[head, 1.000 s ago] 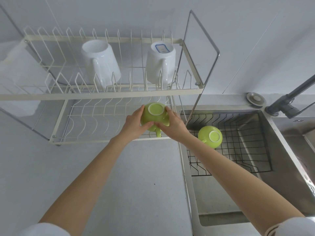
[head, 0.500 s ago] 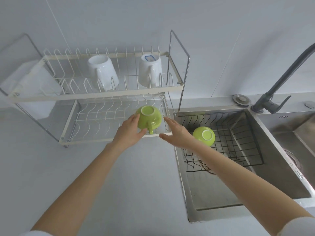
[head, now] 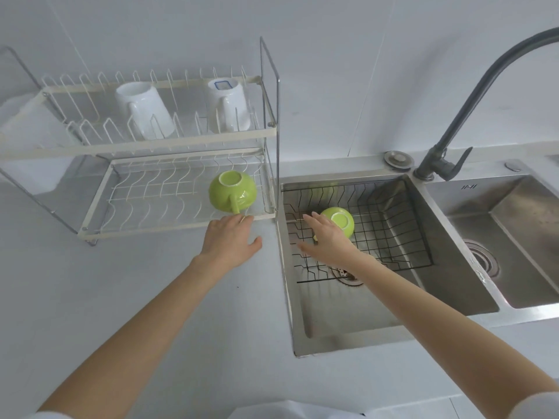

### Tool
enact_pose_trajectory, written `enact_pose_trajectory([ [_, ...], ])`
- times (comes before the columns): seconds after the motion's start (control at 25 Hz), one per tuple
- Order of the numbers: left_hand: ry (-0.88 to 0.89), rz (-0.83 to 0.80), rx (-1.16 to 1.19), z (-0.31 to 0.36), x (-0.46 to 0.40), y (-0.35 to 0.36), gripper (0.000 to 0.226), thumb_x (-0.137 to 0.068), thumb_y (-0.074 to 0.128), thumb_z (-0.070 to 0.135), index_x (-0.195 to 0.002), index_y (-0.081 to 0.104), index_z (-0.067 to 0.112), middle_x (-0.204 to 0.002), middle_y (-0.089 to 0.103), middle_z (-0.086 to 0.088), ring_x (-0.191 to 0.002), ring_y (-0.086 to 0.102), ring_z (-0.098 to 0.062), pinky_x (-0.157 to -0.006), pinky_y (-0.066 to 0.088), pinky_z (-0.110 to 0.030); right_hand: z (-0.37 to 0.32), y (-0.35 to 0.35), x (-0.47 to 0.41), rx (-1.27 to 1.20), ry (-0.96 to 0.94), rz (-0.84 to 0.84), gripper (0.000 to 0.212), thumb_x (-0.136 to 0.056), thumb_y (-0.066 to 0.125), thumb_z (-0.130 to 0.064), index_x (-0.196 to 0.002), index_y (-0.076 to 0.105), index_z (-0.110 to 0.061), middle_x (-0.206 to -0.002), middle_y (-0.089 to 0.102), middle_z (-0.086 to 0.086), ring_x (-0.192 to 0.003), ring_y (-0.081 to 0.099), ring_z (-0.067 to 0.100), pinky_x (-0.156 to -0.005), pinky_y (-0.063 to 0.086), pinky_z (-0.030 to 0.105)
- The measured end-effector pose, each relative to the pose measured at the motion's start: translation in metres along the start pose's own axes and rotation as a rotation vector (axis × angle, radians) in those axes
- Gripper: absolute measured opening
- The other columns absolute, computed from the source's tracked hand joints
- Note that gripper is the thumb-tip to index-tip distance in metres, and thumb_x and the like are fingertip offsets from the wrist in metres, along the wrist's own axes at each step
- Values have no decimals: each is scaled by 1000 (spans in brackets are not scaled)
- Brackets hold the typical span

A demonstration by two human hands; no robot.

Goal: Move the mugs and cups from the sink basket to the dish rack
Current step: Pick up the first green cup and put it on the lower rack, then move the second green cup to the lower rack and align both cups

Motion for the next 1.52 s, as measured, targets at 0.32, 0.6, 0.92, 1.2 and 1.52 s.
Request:
enact_pose_trajectory([
  [0.32,79,-69,23,87,-35,26,53,-88,42,40,-134,35,14,-138,46,-8,-125,43,-28,-100,35,-42,84,-19,-2,68,75,-41,67,-87,53,-36,-143,24,-15,-155,19,14,-143,13,28,-116,15,43],
  [0.6,95,-148,40,143,-75,61,51,-88,41,40,-131,37,13,-135,49,-8,-122,47,-27,-97,39,-41,155,-18,-19,21,144,-107,69,-86,55,-38,-143,24,-14,-153,23,13,-143,15,27,-118,16,42],
  [0.92,6,-304,111,160,-124,114,54,-89,40,43,-134,34,14,-137,46,-8,-122,46,-28,-94,42,-44,204,15,-50,-178,244,-242,65,-87,54,-33,-143,25,-12,-142,39,19,-130,36,33,-107,36,44],
  [1.2,-137,-375,295,153,-173,158,54,-88,45,40,-134,37,12,-135,47,-13,-121,47,-30,-95,44,-41,236,48,-80,-428,396,-296,58,-87,55,-31,-137,34,-7,-123,56,15,-121,48,31,-94,41,31],
  [1.52,-326,-365,538,136,-212,198,63,-84,55,34,-136,29,10,-140,39,-16,-126,41,-30,-101,35,-36,260,76,-112,-689,582,-244,44,-90,49,-32,-128,45,-9,-126,58,13,-118,51,30,-93,41,34],
])
Point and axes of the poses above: each hand's wrist, its own x-axis away from the middle knuckle, its own y-axis out of the palm, z = x × y, the point moved 10 cm from there along -x, towards the middle knuckle
